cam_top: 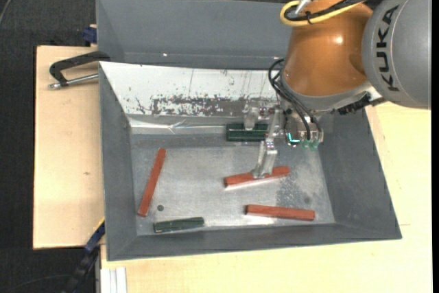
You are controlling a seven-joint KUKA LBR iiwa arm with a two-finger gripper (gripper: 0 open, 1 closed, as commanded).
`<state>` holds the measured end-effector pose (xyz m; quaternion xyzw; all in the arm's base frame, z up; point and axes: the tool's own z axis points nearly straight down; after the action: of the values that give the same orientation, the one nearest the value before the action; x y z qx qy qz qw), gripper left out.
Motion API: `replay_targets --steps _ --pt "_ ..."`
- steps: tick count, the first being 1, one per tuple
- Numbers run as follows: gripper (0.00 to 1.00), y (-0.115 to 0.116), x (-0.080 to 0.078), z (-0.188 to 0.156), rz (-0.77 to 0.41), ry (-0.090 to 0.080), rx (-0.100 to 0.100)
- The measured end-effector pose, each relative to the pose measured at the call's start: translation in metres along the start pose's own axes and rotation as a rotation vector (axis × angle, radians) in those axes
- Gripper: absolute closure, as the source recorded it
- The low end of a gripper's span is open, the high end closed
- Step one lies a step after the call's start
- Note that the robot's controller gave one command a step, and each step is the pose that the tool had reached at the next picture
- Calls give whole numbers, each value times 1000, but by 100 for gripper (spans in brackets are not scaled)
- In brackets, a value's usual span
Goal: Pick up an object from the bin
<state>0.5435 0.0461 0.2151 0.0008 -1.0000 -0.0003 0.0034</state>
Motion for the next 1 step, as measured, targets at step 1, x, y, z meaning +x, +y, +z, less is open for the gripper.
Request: replay_targets --steps 1 --pt "0 -7 8 120 23 1 0"
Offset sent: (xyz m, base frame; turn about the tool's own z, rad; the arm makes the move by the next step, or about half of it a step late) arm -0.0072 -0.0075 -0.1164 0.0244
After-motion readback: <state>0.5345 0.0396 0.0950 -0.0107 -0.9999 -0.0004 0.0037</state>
